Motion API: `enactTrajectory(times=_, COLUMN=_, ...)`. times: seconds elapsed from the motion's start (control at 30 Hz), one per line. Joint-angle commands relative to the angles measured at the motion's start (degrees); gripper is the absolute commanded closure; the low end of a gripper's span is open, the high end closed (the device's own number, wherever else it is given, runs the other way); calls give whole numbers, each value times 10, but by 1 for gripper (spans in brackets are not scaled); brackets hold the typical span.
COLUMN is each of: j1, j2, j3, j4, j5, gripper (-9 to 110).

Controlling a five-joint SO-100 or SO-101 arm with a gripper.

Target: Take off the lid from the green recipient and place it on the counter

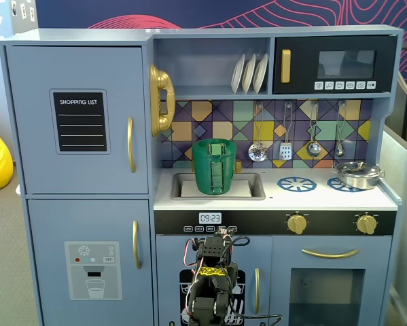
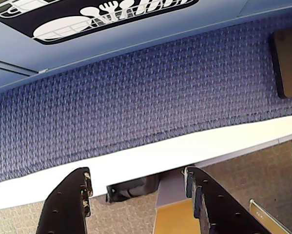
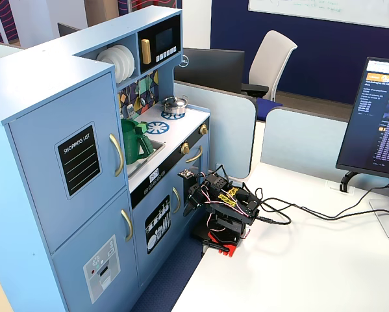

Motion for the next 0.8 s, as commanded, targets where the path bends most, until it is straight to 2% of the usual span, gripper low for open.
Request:
enactTrajectory(times=0.0, j1=11, j2=-3, j3=0, j4=105, j5=8, gripper=101)
enactTrajectory(times=0.4, j1=12, j2=-4, j3=0, j4=103, j5=-8, gripper=101)
enactTrajectory(times=0.5, j1=13, j2=-4, j3=-13, j4=41, j5=6, gripper=101)
enactTrajectory(times=0.6, j1=8, j2=-4, j3=-96, j4=-45, j5=34, gripper=101)
enactTrajectory(times=0.7, j1=13, j2=-33, j3=-214, j4=-128, j5=-48, gripper=101)
enactTrajectory(times=0.77, j1=24, j2=-70, j3=-294, j4=-190, j5=-25, gripper=101)
